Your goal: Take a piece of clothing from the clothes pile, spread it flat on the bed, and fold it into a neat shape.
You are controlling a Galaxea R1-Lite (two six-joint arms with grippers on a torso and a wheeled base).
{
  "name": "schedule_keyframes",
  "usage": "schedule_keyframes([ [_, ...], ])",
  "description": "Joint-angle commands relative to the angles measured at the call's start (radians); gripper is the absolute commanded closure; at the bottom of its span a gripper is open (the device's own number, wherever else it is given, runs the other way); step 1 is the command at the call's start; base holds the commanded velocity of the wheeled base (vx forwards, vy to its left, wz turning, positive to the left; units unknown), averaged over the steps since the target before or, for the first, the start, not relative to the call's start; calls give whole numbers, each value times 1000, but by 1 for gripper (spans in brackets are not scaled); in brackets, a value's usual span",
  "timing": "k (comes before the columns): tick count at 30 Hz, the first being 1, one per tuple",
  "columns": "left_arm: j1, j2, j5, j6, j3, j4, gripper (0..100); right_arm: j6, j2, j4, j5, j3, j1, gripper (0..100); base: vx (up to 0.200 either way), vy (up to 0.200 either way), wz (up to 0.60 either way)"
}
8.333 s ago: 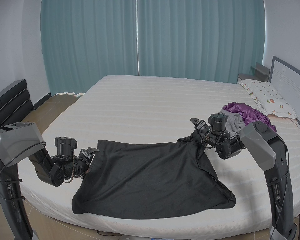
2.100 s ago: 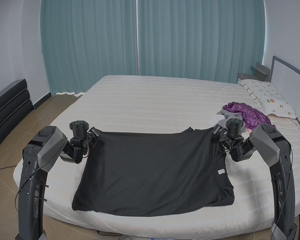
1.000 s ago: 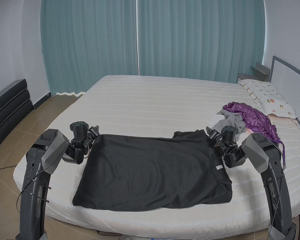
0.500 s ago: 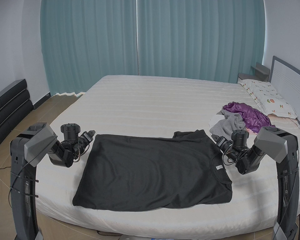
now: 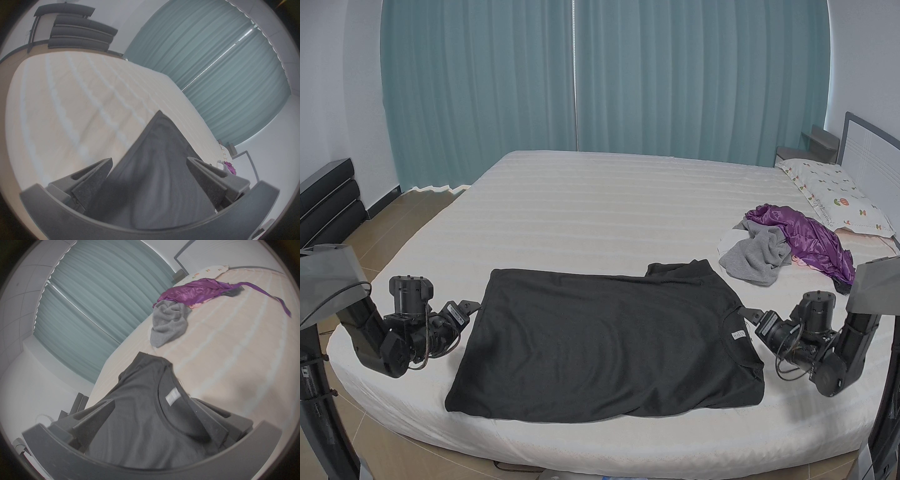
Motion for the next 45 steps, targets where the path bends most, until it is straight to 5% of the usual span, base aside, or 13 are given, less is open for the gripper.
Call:
schedule_keyframes([
  [1,-62,-242,-67,-132,272,-26,0,74,-114,-198,29,332,47,0,0,0,0],
  [28,-75,-118,-67,-130,355,-35,0,91,-76,-232,78,426,46,0,-111,0,0],
  [45,-71,121,102,-67,312,-265,0,91,-53,-233,101,420,44,0,0,0,0],
])
